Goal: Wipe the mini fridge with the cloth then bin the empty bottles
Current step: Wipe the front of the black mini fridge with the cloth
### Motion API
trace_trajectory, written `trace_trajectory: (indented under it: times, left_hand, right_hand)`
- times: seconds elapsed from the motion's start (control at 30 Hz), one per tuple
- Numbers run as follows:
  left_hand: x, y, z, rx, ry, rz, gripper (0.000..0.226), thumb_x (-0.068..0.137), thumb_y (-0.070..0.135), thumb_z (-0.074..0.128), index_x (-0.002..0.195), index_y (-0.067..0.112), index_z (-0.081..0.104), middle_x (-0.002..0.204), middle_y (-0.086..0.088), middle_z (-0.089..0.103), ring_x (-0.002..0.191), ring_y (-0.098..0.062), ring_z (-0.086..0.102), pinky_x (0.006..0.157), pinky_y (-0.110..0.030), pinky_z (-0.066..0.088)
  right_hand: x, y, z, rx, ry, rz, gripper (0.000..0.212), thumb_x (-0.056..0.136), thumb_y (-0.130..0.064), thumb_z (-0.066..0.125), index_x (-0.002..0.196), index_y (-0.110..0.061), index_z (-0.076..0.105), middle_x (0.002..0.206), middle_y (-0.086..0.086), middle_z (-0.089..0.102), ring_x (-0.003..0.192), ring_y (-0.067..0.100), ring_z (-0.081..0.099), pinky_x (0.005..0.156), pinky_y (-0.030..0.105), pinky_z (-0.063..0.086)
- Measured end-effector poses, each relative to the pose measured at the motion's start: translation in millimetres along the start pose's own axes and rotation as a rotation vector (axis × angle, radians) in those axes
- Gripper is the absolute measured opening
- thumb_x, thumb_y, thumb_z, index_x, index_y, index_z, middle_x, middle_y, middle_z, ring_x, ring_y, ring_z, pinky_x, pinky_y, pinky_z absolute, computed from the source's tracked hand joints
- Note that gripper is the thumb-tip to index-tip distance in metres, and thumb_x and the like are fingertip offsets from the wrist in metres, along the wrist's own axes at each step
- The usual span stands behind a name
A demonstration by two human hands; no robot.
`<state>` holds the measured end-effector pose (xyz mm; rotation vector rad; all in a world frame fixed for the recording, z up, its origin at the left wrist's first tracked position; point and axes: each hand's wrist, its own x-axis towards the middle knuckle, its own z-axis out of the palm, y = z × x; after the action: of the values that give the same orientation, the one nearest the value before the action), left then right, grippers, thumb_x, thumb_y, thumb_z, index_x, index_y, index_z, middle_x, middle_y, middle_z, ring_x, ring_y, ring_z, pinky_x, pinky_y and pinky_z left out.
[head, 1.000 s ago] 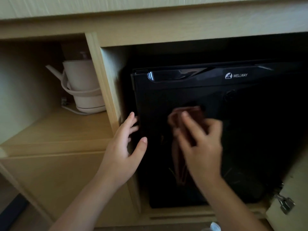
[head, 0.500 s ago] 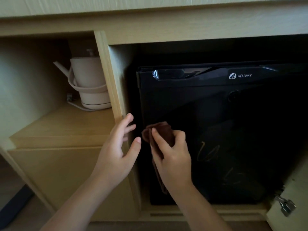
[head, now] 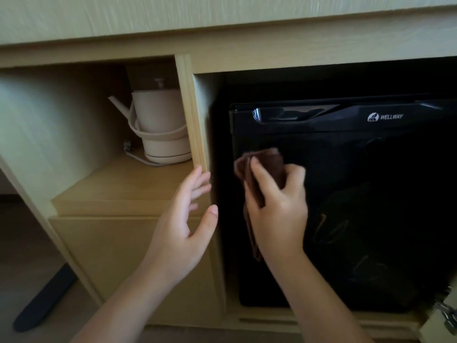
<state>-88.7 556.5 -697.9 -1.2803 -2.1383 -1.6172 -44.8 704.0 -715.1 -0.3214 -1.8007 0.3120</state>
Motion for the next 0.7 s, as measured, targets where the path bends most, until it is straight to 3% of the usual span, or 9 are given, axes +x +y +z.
trace_trajectory:
  times: [0.1,0.2,0.3,0.4,0.5,0.6,0.7]
  left_hand:
    - [2,4,3,-0.033,0.021,-0.019,0.059,0.079,0.047,0.043,0.134,0.044,0.023,0.137,0.019,0.043,0.123,0.004,0.043,0.102,-0.034,0.039]
    - [3,5,11,-0.058,0.012,-0.034,0.058,0.077,0.048,0.044,0.132,0.046,0.025,0.137,0.021,0.042,0.123,0.005,0.042,0.103,-0.036,0.039]
    - [3,1,15,-0.062,0.002,-0.043,0.058,0.077,0.048,0.045,0.131,0.048,0.024,0.137,0.023,0.041,0.124,0.006,0.041,0.104,-0.038,0.038]
    - [4,-2,14,-0.061,-0.001,-0.047,0.059,0.077,0.049,0.045,0.132,0.048,0.024,0.137,0.022,0.042,0.124,0.005,0.041,0.104,-0.038,0.038]
    - [4,-5,15,-0.054,-0.001,-0.049,0.061,0.077,0.048,0.045,0.134,0.044,0.024,0.137,0.02,0.042,0.124,0.004,0.042,0.104,-0.036,0.038]
    - [1,-9,18,-0.043,-0.014,-0.079,0.063,0.077,0.048,0.045,0.136,0.042,0.024,0.137,0.021,0.041,0.123,0.007,0.041,0.103,-0.029,0.036]
    - [-5,-14,25,0.008,-0.033,-0.123,0.058,0.087,0.039,0.051,0.138,0.039,0.022,0.138,0.021,0.04,0.123,0.012,0.037,0.099,-0.015,0.033]
  right_hand:
    - [-47,9,13,-0.13,-0.201,-0.134,0.04,0.084,-0.026,0.051,0.124,-0.023,0.047,0.107,0.015,0.047,0.081,0.031,0.057,0.052,0.038,0.055]
    - [-65,27,6,-0.083,-0.323,-0.162,0.042,0.085,-0.031,0.047,0.126,-0.026,0.043,0.108,0.013,0.049,0.082,0.029,0.059,0.056,0.036,0.056]
    - [-36,40,-13,0.02,-0.116,-0.007,0.041,0.082,-0.033,0.054,0.123,-0.027,0.054,0.106,0.01,0.046,0.081,0.024,0.059,0.067,0.03,0.054]
    - [-2,53,-34,0.069,0.126,0.133,0.04,0.082,-0.031,0.059,0.121,-0.022,0.059,0.106,0.008,0.043,0.087,0.009,0.048,0.078,0.018,0.043]
    - [4,52,-37,0.097,0.178,0.209,0.04,0.084,-0.028,0.061,0.123,-0.021,0.057,0.108,0.006,0.04,0.091,0.007,0.047,0.08,0.018,0.044]
    - [-20,36,-16,-0.035,0.028,0.086,0.042,0.081,-0.031,0.054,0.123,-0.025,0.057,0.105,0.008,0.041,0.08,0.028,0.057,0.068,0.031,0.051]
    - [-52,28,1,-0.077,-0.21,-0.091,0.042,0.084,-0.031,0.049,0.126,-0.026,0.047,0.105,0.012,0.047,0.08,0.029,0.057,0.058,0.036,0.055]
